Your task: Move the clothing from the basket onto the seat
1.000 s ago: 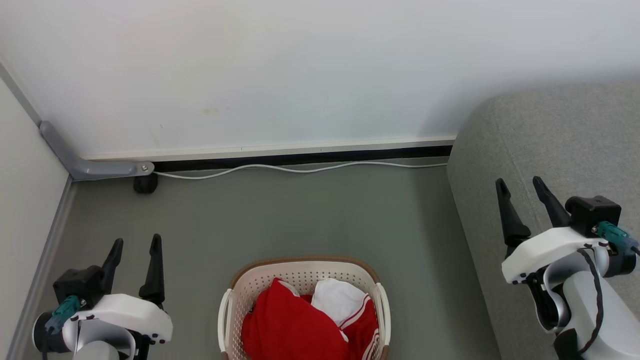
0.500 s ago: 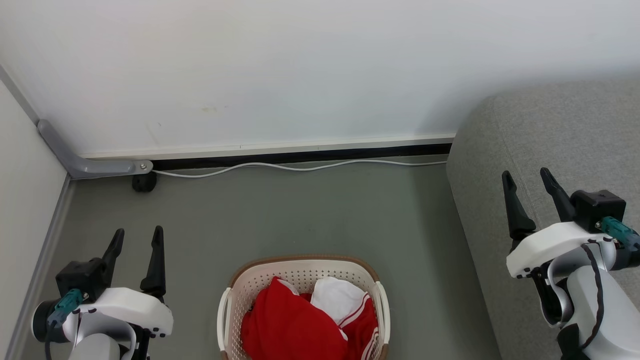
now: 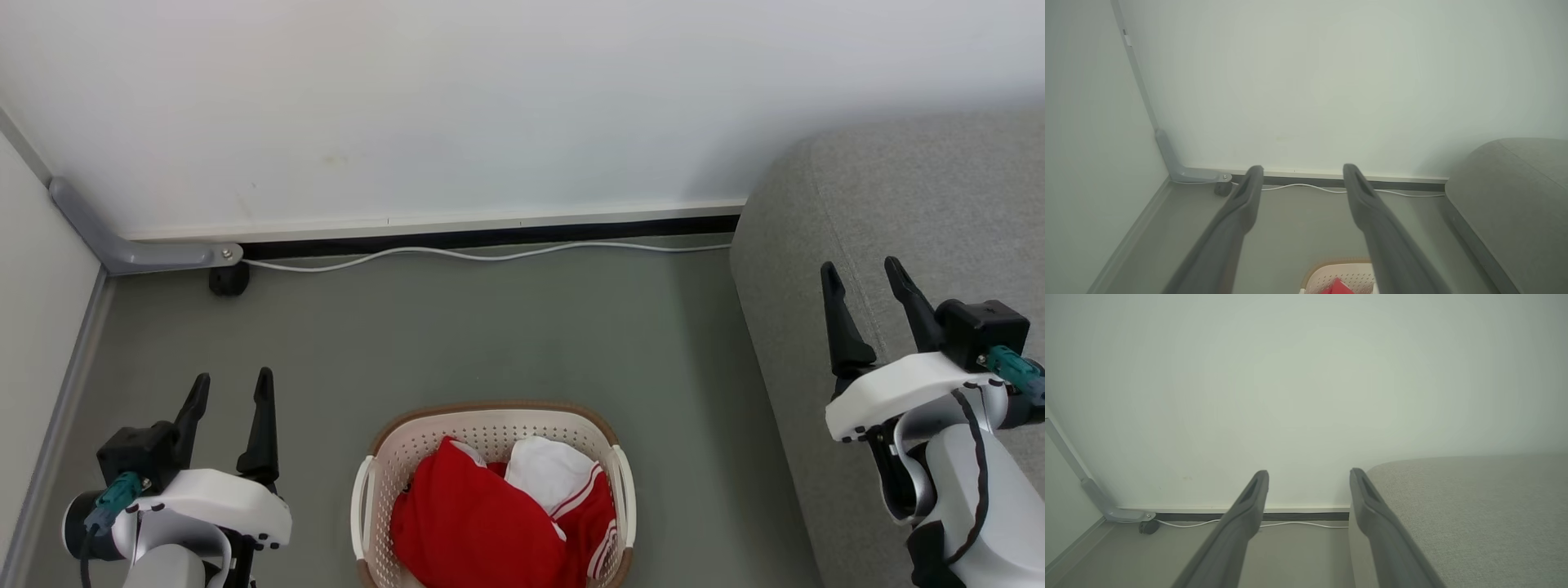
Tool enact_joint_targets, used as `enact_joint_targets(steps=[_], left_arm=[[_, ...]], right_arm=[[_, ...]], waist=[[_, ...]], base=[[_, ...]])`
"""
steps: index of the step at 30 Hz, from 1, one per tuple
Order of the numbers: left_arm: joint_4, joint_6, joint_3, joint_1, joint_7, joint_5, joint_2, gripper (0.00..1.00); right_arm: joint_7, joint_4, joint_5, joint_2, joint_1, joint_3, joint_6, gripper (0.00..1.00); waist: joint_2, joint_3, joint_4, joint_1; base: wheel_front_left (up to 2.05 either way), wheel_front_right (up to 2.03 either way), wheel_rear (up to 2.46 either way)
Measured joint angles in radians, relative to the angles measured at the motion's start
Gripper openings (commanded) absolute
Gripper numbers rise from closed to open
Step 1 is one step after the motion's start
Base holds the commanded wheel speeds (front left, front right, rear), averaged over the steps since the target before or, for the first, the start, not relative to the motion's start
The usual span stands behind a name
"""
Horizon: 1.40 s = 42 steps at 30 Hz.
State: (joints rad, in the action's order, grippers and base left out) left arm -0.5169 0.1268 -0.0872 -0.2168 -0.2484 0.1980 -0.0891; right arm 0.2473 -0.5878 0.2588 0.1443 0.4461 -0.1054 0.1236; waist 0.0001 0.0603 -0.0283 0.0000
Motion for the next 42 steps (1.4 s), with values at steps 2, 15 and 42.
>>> enact_joint_targets(steps=[2,15,42], left_arm=[[0.000,0.000,0.005,0.000,0.000,0.009,0.005,1.00],[-0.027,0.000,0.056,-0.079,-0.004,0.052,0.025,1.00],[-0.301,0.000,0.298,-0.393,-0.007,0.148,0.053,1.00]], right_arm=[[0.000,0.016,-0.008,-0.002,0.001,0.000,0.000,1.00],[0.001,0.129,-0.031,-0.007,0.082,0.025,0.000,1.00],[0.004,0.282,-0.080,-0.039,0.289,0.026,0.000,1.00]], waist=[[0.0000,0.017,-0.001,0.0000],[0.0000,0.190,-0.011,0.0000],[-0.0001,0.636,-0.060,0.0000]], base=[[0.00,0.00,0.00],[0.00,0.00,0.00],[0.00,0.00,0.00]])
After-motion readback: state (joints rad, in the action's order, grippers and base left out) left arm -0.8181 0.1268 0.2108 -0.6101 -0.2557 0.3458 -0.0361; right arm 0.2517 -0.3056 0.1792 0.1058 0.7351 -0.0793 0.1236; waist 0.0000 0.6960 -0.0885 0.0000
